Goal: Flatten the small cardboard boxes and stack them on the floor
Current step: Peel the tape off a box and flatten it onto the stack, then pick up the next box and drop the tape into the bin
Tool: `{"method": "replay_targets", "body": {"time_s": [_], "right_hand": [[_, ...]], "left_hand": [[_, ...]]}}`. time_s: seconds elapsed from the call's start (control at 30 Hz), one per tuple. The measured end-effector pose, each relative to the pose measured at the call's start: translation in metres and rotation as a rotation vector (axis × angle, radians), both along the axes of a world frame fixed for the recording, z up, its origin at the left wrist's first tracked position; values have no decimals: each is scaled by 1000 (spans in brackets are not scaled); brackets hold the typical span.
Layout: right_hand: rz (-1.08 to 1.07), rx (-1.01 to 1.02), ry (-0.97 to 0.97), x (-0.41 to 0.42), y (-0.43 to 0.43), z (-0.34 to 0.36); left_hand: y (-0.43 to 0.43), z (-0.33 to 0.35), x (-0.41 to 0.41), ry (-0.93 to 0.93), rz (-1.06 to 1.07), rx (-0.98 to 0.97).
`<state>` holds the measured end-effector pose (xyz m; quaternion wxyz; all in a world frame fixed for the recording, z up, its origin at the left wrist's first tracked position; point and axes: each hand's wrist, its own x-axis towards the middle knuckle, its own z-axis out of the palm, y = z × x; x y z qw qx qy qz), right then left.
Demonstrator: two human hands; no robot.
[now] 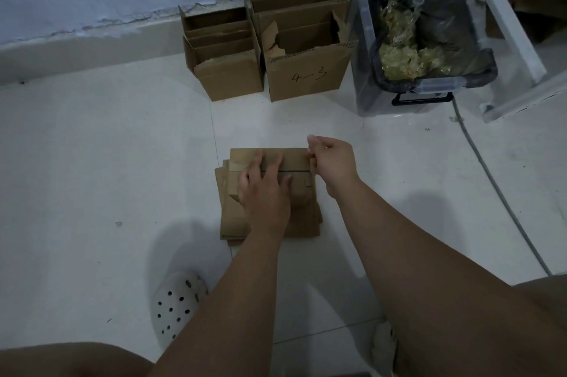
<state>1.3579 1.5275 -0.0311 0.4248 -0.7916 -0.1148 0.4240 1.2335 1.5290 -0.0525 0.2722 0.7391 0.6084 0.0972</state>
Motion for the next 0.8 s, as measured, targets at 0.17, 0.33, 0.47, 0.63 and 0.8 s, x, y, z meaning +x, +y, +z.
{"method": "replay_targets", "body": {"time_s": [0.17,0.33,0.47,0.63,0.8], "right_hand": [[65,18,-90,6,5,-1],[-21,25,-171,24,25,7],[-33,57,-192,45,49,9],[-147,136,-93,85,73,12],[-321,85,-327,141,74,20]], "left_hand": [[3,2,4,8,15,-15],[10,4,9,38,26,-18],[7,7,18,47,77,-47],[-1,7,23,43,96,-42],[1,7,27,30,101,-37]]}}
